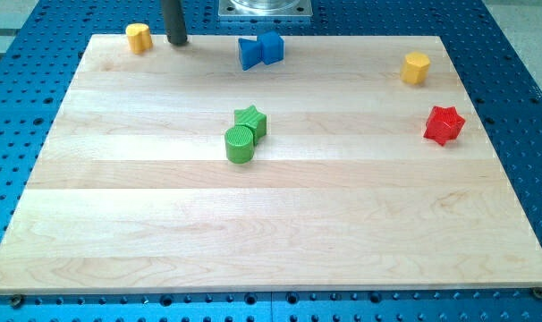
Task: Place the yellow hexagon to the bottom right of the heart
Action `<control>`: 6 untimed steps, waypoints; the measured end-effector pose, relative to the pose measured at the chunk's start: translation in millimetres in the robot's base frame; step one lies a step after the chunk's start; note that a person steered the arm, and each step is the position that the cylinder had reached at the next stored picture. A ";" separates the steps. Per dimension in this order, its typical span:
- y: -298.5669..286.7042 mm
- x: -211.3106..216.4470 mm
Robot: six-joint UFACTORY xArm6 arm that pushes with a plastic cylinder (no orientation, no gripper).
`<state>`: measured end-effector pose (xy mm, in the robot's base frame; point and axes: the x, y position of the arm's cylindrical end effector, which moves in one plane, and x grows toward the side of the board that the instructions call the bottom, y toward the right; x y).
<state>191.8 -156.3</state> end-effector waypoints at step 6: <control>279.6 76.9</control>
<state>268.6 123.3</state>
